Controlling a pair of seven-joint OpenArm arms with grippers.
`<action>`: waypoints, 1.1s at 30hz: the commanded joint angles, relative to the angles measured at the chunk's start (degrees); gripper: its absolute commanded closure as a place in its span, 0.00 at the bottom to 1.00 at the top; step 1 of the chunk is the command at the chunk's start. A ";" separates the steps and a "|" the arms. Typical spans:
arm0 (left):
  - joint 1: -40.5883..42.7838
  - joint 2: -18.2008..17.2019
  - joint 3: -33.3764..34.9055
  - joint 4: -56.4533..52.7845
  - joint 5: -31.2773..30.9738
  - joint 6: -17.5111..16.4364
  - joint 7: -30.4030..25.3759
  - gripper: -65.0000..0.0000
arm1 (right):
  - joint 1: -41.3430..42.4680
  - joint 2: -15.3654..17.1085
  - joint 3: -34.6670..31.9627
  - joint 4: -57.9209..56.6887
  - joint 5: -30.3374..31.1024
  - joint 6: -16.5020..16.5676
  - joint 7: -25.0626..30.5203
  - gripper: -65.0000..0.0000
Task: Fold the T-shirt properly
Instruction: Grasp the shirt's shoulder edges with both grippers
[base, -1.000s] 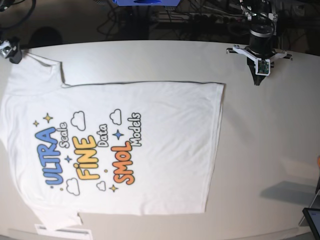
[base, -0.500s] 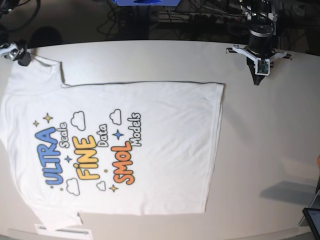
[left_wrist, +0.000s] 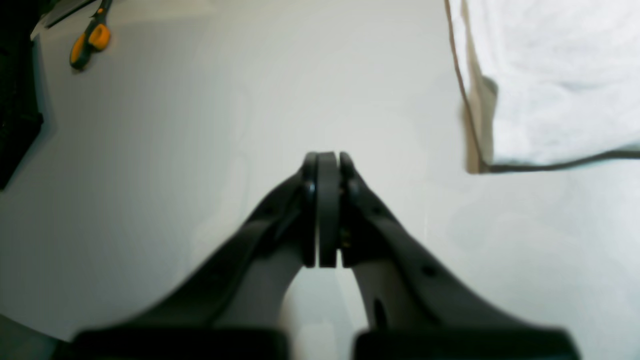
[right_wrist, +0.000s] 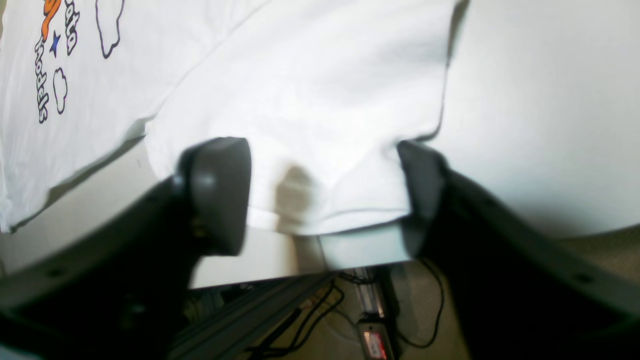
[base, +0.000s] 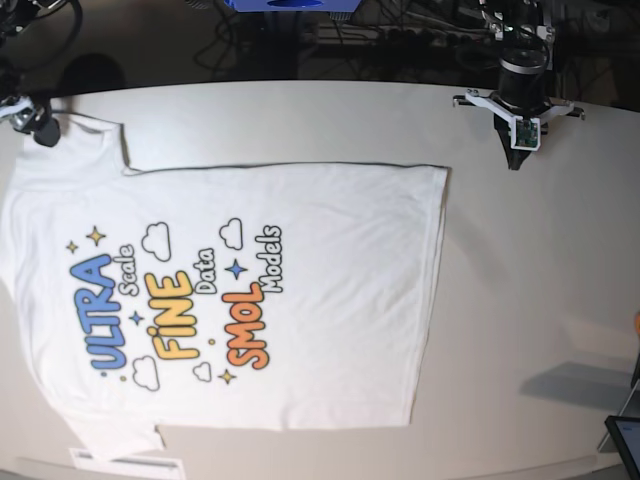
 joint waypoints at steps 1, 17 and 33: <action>0.33 -0.51 -0.35 0.98 0.05 0.50 -1.56 0.99 | -0.26 0.39 0.01 0.03 -2.00 -0.49 -2.30 0.47; -2.13 -0.33 -0.35 -1.84 -1.26 0.41 -1.12 0.94 | -0.26 0.21 -0.08 -0.06 -2.09 -0.49 -2.30 1.00; -3.45 -8.42 5.54 -2.36 -43.55 -5.04 9.25 0.45 | -0.35 0.21 -0.08 -0.06 -2.09 -0.49 -2.30 1.00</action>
